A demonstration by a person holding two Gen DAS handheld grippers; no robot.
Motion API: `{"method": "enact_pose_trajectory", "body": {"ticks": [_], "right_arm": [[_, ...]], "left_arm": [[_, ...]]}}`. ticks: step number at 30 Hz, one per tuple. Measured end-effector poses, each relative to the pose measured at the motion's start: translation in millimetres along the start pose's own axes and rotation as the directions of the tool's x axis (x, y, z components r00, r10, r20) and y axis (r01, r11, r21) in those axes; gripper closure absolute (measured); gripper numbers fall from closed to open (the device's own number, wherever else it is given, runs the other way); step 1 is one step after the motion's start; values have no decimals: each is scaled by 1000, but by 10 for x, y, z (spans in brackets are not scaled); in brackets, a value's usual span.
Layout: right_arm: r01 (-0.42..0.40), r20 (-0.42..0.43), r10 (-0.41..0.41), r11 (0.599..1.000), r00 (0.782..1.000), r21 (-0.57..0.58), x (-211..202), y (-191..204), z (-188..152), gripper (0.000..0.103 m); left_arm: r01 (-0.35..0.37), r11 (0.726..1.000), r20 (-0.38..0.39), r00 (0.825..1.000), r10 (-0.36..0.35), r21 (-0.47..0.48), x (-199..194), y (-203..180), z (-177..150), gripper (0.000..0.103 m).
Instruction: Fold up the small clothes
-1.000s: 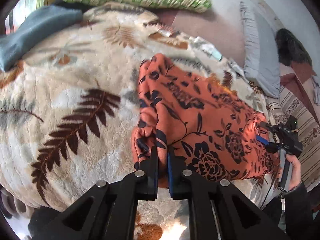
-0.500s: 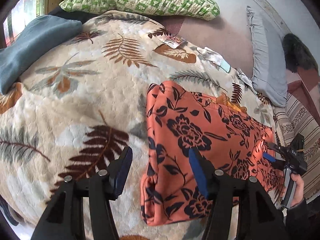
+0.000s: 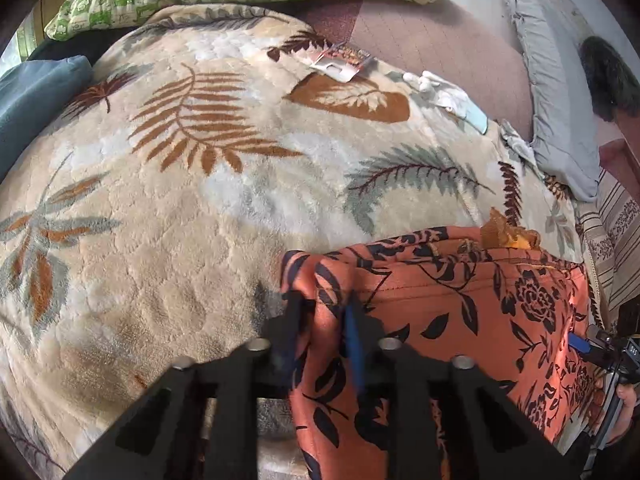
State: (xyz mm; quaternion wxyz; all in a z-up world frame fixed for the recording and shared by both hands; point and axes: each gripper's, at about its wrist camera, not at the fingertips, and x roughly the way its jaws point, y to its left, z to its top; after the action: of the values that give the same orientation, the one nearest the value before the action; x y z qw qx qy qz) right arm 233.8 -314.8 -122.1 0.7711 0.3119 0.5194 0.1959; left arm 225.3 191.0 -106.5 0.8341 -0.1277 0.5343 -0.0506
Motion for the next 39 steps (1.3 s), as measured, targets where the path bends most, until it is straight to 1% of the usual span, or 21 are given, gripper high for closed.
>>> {"method": "enact_pose_trajectory", "body": {"ticks": [3, 5, 7, 9, 10, 11, 12, 13, 14, 16, 18, 20, 23, 26, 27, 28, 29, 31, 34, 36, 39], "right_arm": [[2, -2, -2, 1000, 1000, -3, 3, 3, 0, 19], [4, -4, -4, 1000, 1000, -6, 3, 7, 0, 19], [4, -8, -4, 1000, 1000, -4, 4, 7, 6, 19], [14, -19, -14, 1000, 1000, -4, 9, 27, 22, 19], [22, -28, -23, 1000, 999, -9, 17, 45, 34, 19], [31, -41, -32, 999, 999, -12, 21, 68, 47, 19], [39, -55, -39, 999, 998, -11, 11, 86, 61, 19], [43, -62, -44, 999, 997, -9, -18, 101, 74, 19], [44, -52, -44, 999, 998, -7, -73, 113, 90, 19], [38, -8, -38, 999, 999, -1, -218, 95, 144, 19], [17, 29, -17, 999, 999, 31, -341, 21, 236, 19], [-6, 61, 2, 997, 998, 72, -412, -83, 361, 19], [-70, 86, 59, 990, 994, 126, -405, -220, 562, 19], [-95, 79, 80, 974, 994, 206, -257, -454, 708, 19], [-94, 65, 81, 965, 995, 246, -176, -574, 737, 19], [-126, 76, 109, 952, 991, 280, -134, -674, 747, 19], [-162, 102, 137, 938, 985, 305, -149, -732, 750, 19], [-172, 121, 140, 932, 983, 319, -252, -714, 736, 19], [-133, 132, 101, 955, 986, 266, -482, -571, 624, 19], [-137, 138, 105, 959, 985, 249, -646, -510, 448, 19], [-141, 127, 114, 963, 985, 228, -875, -397, 70, 19]], "left_arm": [[46, 995, -24, 999, -48, -85, 55, 114, 50, 92], [60, 991, -40, 997, -65, -123, 73, 155, 89, 92], [55, 991, -50, 997, -61, -121, 88, 150, 99, 92], [26, 994, -50, 998, -32, -108, 63, 113, 94, 87], [-2, 996, -46, 999, -2, -91, 28, 70, 88, 84], [-52, 997, -31, 998, 50, -64, -38, 12, 76, 78], [-96, 995, -1, 995, 96, -24, -131, -69, 56, 78], [-118, 993, 39, 992, 117, 28, -252, -174, 16, 78], [-119, 990, 83, 990, 113, 77, -390, -273, -40, 78], [-101, 982, 153, 985, 77, 159, -648, -477, -204, 78], [-63, 978, 173, 985, 28, 197, -808, -638, -387, 77], [-29, 977, 159, 987, -5, 213, -841, -765, -561, 77], [14, 978, 103, 994, -36, 207, -667, -883, -765, 77], [-23, 985, 11, 1000, 21, 174, -291, -838, -897, 77], [-28, 986, 25, 999, 24, 167, -242, -813, -915, 76], [-32, 986, 46, 999, 25, 165, -259, -812, -923, 76], [-31, 987, 38, 999, 26, 157, -273, -817, -909, 76], [-31, 989, 32, 999, 26, 148, -306, -835, -887, 75], [-52, 987, 36, 998, 47, 151, -373, -864, -910, 75], [-46, 988, 47, 998, 40, 146, -461, -877, -953, 73], [-34, 988, 80, 997, 22, 148, -659, -906, -1083, 70]]}}
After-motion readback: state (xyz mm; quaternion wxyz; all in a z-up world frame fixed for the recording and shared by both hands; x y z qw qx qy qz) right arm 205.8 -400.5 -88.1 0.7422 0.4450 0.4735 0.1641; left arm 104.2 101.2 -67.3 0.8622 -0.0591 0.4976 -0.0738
